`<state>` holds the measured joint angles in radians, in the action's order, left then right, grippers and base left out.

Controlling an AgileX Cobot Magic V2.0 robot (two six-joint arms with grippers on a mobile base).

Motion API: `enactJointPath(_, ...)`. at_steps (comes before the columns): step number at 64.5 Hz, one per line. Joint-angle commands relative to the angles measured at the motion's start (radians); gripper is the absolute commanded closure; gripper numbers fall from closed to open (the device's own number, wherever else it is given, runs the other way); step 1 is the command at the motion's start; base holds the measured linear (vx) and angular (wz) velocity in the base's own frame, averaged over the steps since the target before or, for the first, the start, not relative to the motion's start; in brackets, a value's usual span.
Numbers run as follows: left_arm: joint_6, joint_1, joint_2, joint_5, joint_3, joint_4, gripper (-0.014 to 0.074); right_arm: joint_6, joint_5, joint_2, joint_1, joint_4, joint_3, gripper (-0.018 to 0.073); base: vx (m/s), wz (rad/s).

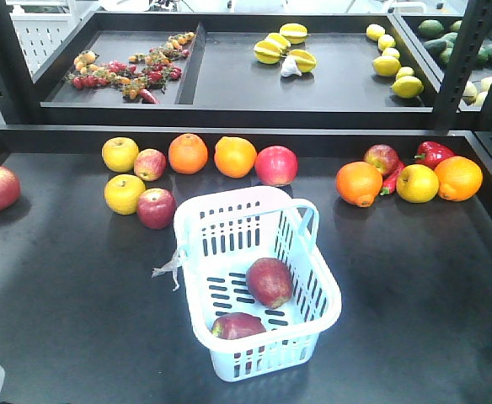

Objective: Pick three apples into basket with both arms

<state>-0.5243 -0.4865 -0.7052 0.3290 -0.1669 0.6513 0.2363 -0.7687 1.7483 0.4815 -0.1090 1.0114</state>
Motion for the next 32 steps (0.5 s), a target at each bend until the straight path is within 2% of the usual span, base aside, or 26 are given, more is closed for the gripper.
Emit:
enactJointPath(1, 0.008, -0.002, 0.002, -0.049, -0.025, 0.023, 0.0604, -0.022, 0.042, -0.009, 0.007, 0.036, 0.029, -0.0109, 0.00, 0.00)
enactJointPath(32, 0.008, -0.002, 0.002, -0.049, -0.025, 0.023, 0.0604, -0.043, 0.121, 0.091, 0.007, 0.060, 0.029, -0.0088, 0.00, 0.00)
